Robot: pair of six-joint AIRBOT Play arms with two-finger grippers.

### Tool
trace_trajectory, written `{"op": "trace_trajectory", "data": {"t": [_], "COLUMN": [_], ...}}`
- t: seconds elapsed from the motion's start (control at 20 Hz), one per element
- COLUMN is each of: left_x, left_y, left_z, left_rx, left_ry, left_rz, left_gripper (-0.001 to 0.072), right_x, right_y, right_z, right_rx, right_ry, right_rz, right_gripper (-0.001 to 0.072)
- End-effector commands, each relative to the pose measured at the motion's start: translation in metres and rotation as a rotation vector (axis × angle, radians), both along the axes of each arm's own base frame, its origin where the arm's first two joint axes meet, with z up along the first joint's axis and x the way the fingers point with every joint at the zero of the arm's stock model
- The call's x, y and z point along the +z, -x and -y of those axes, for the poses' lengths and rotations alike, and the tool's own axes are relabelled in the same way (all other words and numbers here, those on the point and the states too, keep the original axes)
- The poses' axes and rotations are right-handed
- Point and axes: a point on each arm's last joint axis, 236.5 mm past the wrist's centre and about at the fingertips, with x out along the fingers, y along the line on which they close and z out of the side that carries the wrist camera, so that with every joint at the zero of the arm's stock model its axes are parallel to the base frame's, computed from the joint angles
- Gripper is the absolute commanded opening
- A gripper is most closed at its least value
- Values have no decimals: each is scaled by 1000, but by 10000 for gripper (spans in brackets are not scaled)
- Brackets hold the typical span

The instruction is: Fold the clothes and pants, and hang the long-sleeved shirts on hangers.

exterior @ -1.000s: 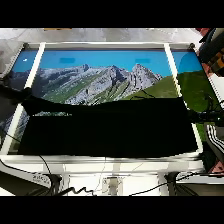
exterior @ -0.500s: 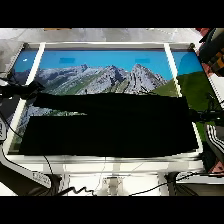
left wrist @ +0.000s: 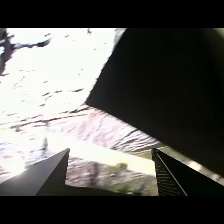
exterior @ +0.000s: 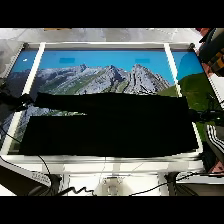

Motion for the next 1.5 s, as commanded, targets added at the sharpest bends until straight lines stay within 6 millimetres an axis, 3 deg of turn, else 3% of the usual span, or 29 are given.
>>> {"op": "trace_trajectory", "data": {"t": [0.0,0.1,0.2,0.45,0.55,0.65,0.8,0.9,1.1,1.25,1.35,1.45], "left_x": [-11,-25,-32,-22,-17,-14,-13,11,105,170,192,181], "left_y": [-2,-6,-8,-42,-52,-55,-44,-55,-93,-108,-108,-94], "left_z": [-8,-5,0,0,2,10,23,27,13,3,2,4], "left_rx": [-54,-57,-115,-95,-68,-59,-85,-72,-64,-58,-63,-98], "left_ry": [-46,-42,-48,-65,-48,-7,41,59,-29,-99,-123,-134], "left_rz": [6,-2,2,141,186,197,158,220,419,543,578,506], "left_gripper": [550,545,428,390,239,31,13,12,8,8,8,9], "right_x": [0,0,1,1,1,1,7,14,23,34,38,37], "right_y": [0,0,-1,-1,-2,-2,-8,-19,-32,-41,-45,-45], "right_z": [0,0,-1,-1,-1,-1,-5,-8,-7,-9,-8,-7], "right_rx": [0,-1,-2,-26,-27,-27,-47,-79,-124,-157,-162,-162], "right_ry": [-2,-2,-5,-19,-19,-19,-48,-86,-112,-150,-152,-148], "right_rz": [0,0,3,-5,-5,-5,20,58,107,128,142,141], "right_gripper": [24,24,24,24,24,24,24,24,23,23,23,23]}}
